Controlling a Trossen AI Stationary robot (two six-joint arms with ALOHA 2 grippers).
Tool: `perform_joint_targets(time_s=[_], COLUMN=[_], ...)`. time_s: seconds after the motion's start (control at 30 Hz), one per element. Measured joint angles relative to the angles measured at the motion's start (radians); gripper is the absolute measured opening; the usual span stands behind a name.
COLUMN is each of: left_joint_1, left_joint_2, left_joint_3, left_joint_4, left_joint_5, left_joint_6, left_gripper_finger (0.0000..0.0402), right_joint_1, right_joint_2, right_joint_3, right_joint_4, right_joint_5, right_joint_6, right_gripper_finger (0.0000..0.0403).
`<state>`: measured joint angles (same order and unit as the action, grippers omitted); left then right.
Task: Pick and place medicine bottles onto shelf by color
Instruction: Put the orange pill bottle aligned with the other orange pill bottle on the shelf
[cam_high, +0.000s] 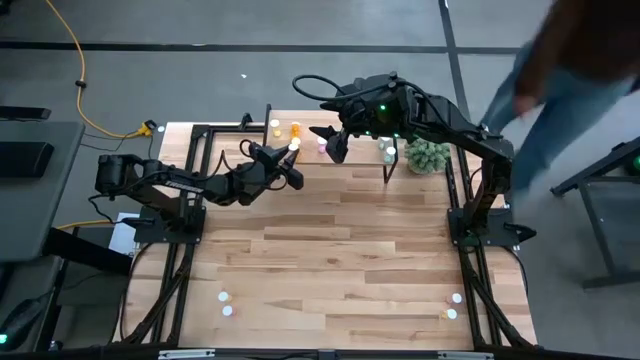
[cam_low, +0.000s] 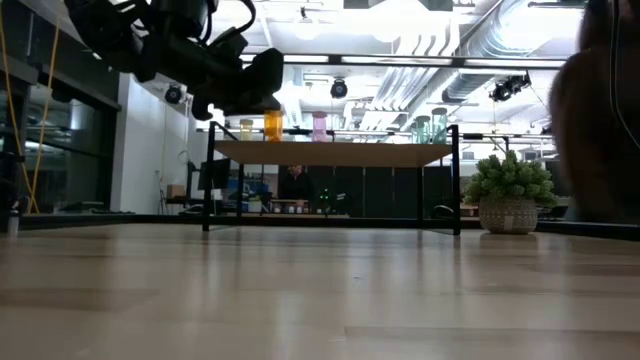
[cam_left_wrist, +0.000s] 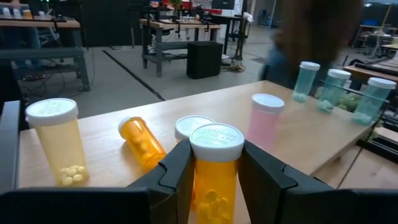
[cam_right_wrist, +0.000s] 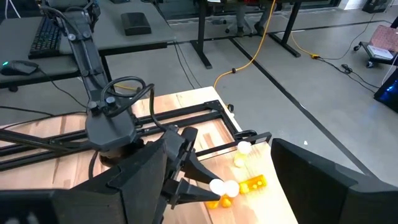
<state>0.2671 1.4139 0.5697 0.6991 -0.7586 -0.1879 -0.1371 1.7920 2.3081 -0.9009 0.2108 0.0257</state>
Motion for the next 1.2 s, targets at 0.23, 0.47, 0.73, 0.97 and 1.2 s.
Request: perform_joint_targets(time_s=[0.23,0.47,0.73,0.97,1.2], left_joint_1=[0.021,0.043,0.078,0.087,0.087], left_joint_2=[0.0,0.0,-0.001,-0.001,0.0], left_joint_3=[0.0,0.0,0.001,0.001,0.001], left_joint_4=[0.0,0.0,-0.006,-0.006,-0.006], left_joint_5=[0.027,0.052,0.122,0.123,0.122], left_joint_6=[0.0,0.0,0.022,0.049,0.052], left_gripper_finger=[0.0102,0.0102,0.0102,0.0102,0.0102], right_joint_1=[0.0,0.0,0.0,0.0,0.0], right_joint_2=[0.0,0.0,0.0,0.0,0.0], right_joint_3=[0.0,0.0,0.0,0.0,0.0], right_joint_4=[0.0,0.016,0.038,0.038,0.043], right_joint_5=[0.0,0.0,0.0,0.0,0.0], right_joint_6=[0.0,0.0,0.0,0.0,0.0], right_gripper_finger=[0.0281,0.0281,0.0281,0.0281,0.0281])
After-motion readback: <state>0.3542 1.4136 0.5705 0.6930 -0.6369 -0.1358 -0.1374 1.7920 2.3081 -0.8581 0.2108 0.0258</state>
